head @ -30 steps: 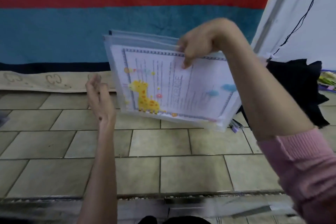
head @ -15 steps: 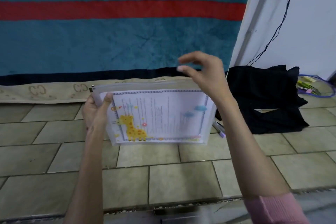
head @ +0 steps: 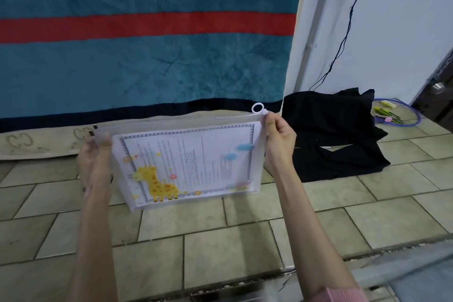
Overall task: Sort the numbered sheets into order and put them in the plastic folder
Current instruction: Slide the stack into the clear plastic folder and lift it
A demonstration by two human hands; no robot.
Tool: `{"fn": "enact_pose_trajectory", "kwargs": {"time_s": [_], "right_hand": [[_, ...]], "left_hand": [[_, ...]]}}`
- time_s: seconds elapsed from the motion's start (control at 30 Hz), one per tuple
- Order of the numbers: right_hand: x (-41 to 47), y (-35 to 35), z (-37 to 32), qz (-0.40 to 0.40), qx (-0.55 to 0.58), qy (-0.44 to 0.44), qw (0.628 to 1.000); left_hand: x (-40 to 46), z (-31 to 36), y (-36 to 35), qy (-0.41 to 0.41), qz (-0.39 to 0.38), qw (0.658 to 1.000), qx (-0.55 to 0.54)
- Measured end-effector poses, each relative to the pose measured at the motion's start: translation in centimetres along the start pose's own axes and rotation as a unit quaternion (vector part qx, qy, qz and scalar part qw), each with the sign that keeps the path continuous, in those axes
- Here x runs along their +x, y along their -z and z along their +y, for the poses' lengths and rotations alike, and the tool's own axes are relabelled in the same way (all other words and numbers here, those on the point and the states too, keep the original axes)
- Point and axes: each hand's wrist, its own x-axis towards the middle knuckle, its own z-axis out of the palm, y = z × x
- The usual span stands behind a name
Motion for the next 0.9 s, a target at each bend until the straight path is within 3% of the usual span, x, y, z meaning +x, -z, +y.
{"fn": "enact_pose_trajectory", "kwargs": {"time_s": [0.1,0.13,0.17,0.23,0.3,0.37,0.43,0.67,0.9], "right_hand": [[0.3,0.3,0.4,-0.005,0.018,-0.022,1.000],[0.4,0.5,0.5,-0.011,0.026,-0.023,0.999],[0.4,0.6,0.5,-0.015,0.034,-0.025,0.999],[0.5,0.7,0.6,-0.024,0.048,-0.029,0.998],[0.6,0.7,0.6,-0.030,0.047,-0.024,0.998],[0.6,0.7,0.6,-0.036,0.050,-0.024,0.998],[0.6,0.8,0.6,-0.040,0.058,-0.026,0.997],[0.6,0.7,0.5,-0.029,0.030,0.008,0.999],[1.3,0.3,0.8,-0.012,0.006,0.044,0.999]], "left_hand": [[-0.8,3.4,-1.7,-0.130,0.193,0.972,0.027],[-1.5,4.9,-3.1,-0.198,0.214,0.955,0.053],[-2.2,6.1,-5.0,-0.257,0.171,0.948,0.080],[-4.7,8.5,-9.8,-0.300,-0.041,0.943,0.138],[-7.0,9.3,-14.6,-0.285,-0.246,0.892,0.250],[-8.4,8.7,-18.2,-0.255,-0.350,0.835,0.340],[-8.7,7.7,-20.0,-0.257,-0.367,0.817,0.363],[-7.4,8.4,-18.7,-0.305,-0.312,0.802,0.409],[-1.7,9.8,-10.6,-0.231,-0.271,0.804,0.477]]}}
